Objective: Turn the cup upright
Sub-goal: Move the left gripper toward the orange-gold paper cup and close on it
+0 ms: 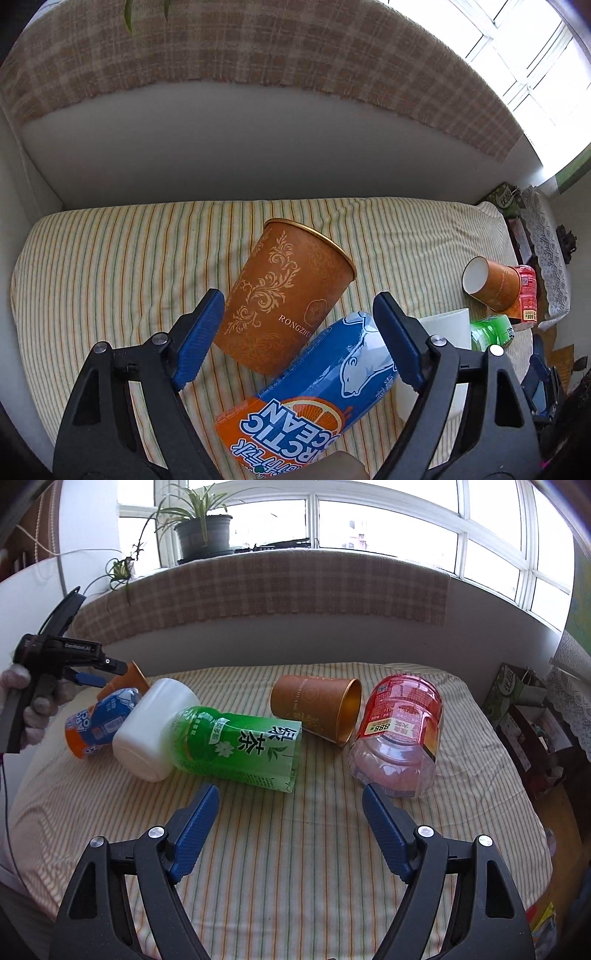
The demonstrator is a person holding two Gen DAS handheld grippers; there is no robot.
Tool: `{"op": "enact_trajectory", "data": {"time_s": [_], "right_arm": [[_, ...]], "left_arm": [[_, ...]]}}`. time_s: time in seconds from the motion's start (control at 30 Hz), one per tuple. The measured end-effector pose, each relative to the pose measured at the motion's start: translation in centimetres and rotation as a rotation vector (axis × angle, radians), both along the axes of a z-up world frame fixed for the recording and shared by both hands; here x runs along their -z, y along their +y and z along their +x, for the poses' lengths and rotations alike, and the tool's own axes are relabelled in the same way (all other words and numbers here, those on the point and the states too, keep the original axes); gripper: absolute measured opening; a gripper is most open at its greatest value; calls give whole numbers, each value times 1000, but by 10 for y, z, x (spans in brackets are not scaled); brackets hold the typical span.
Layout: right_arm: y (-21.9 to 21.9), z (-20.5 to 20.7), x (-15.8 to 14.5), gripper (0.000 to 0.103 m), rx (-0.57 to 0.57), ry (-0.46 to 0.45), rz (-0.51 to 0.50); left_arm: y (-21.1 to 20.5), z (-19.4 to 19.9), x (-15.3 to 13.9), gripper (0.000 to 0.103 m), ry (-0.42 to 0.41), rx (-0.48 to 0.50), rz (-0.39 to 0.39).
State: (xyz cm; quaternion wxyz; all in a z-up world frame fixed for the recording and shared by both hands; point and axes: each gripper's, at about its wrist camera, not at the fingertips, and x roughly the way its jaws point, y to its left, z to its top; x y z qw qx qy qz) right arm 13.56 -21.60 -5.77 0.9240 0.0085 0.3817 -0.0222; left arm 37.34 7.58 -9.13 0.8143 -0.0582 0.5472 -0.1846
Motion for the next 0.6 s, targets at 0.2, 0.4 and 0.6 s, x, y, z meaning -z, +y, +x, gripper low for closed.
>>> {"op": "enact_trajectory", "data": {"time_s": [0.2, 0.4, 0.6], "right_arm": [[-3, 5, 4, 79, 9, 19, 7], [-10, 2, 4, 79, 35, 20, 2], [-16, 0, 3, 79, 62, 19, 9]], "left_arm": [[-1, 9, 17, 85, 41, 10, 19], [-1, 16, 29, 85, 74, 12, 8], [-1, 16, 27, 80, 65, 3, -7]]}}
